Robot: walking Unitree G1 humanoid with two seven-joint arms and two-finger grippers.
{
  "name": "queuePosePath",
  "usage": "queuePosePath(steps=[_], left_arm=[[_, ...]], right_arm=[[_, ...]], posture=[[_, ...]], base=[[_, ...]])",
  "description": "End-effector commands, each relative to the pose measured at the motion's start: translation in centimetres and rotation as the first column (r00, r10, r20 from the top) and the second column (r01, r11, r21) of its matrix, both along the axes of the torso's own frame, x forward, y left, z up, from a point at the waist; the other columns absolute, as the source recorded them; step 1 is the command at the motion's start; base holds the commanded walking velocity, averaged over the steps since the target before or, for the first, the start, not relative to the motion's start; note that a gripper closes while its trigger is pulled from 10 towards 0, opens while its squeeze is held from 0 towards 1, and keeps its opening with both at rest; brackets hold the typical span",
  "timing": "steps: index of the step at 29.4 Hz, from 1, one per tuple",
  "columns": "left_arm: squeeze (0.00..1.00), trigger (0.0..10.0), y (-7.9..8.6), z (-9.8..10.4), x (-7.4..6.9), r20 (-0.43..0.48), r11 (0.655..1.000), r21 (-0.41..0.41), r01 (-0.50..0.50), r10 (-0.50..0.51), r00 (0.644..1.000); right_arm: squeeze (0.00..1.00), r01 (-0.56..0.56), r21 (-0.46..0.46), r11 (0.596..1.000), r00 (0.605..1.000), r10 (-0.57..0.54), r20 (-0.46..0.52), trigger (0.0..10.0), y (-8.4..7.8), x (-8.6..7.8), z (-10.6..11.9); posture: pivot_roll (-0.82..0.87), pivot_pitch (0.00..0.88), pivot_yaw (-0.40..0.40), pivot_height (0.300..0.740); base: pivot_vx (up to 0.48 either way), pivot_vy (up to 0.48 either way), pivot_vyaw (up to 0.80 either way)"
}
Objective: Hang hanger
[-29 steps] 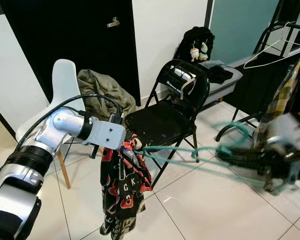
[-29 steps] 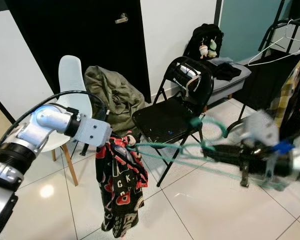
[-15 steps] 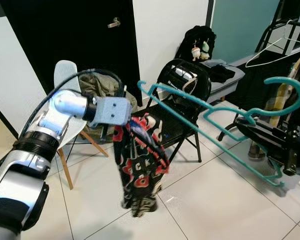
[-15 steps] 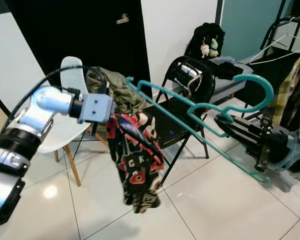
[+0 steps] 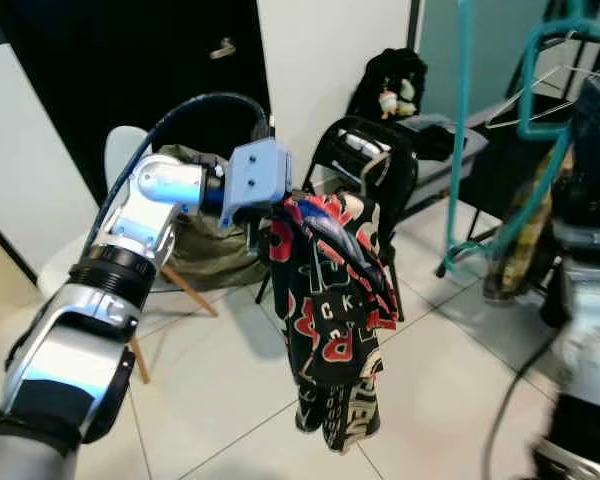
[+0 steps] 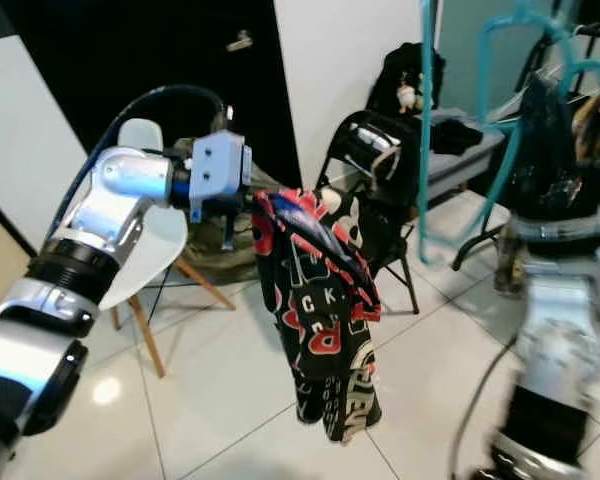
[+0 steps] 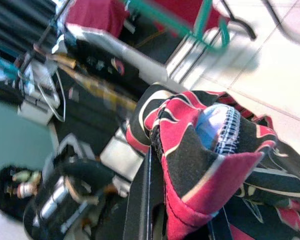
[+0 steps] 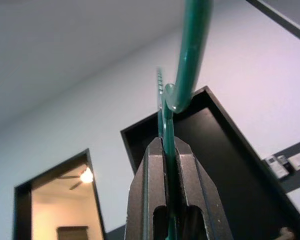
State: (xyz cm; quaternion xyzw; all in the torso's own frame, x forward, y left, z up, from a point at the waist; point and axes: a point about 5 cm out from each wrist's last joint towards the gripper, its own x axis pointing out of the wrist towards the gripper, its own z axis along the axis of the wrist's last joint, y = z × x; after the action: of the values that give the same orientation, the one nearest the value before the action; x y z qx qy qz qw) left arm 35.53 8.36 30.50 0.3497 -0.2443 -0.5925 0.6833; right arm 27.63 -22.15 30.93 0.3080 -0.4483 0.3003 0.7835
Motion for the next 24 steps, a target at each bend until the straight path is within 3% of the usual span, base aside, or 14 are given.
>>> queuePosePath(steps=[1, 4, 5, 11, 16, 18, 24], left_arm=[[0.0, 10.0, 0.1, 1.4, 0.2, 0.02, 0.997, -0.065, -0.03, 0.031, 0.999], [0.0, 10.0, -0.7, 1.8, 0.4, 0.003, 0.993, -0.108, -0.052, 0.052, 0.999], [0.0, 10.0, -1.4, 2.2, 0.4, -0.03, 0.989, -0.143, -0.046, 0.042, 0.999], [0.0, 10.0, -2.5, 3.0, 0.2, -0.086, 0.983, -0.181, -0.018, 0.002, 0.996], [0.0, 10.0, -2.5, 3.7, 0.1, -0.085, 0.987, -0.162, -0.007, -0.007, 0.996], [0.0, 10.0, -2.2, 4.0, 0.2, -0.084, 0.992, -0.129, -0.006, -0.005, 0.996], [0.0, 10.0, -2.0, 3.8, 0.4, -0.088, 0.995, -0.098, -0.018, 0.01, 0.996]], right_arm=[[0.0, -0.073, 0.041, 0.996, 0.997, 0.073, -0.004, 10.0, 1.2, 0.5, 0.1], [0.0, -0.173, 0.084, 0.981, 0.985, 0.172, 0.023, 10.0, 2.9, 0.7, 0.6], [0.0, -0.215, 0.058, 0.975, 0.976, 0.213, 0.036, 10.0, 4.2, 0.7, 0.8], [0.0, -0.276, -0.012, 0.961, 0.96, 0.276, 0.044, 10.0, 6.5, 0.5, 1.0], [0.0, -0.275, -0.065, 0.959, 0.957, 0.279, 0.072, 10.0, 7.1, 0.2, 1.7], [0.0, -0.262, -0.116, 0.958, 0.951, 0.277, 0.139, 10.0, 6.8, -0.5, 3.2], [0.0, -0.256, -0.169, 0.952, 0.929, 0.29, 0.229, 10.0, 6.3, -1.9, 5.0]], posture=[[-0.09, 0.0, 0.118, 0.74], [-0.08, 0.0, 0.107, 0.74], [-0.08, 0.0, 0.107, 0.74], [-0.07, 0.0, 0.104, 0.74], [-0.07, 0.0, 0.107, 0.74], [-0.08, 0.0, 0.112, 0.74], [-0.08, 0.0, 0.116, 0.74]], base=[[0.0, 0.0, 0.0], [0.0, 0.0, 0.0], [0.0, 0.0, 0.0], [0.0, 0.0, 0.0], [0.0, 0.0, 0.0], [0.0, 0.0, 0.0], [0.0, 0.0, 0.0]])
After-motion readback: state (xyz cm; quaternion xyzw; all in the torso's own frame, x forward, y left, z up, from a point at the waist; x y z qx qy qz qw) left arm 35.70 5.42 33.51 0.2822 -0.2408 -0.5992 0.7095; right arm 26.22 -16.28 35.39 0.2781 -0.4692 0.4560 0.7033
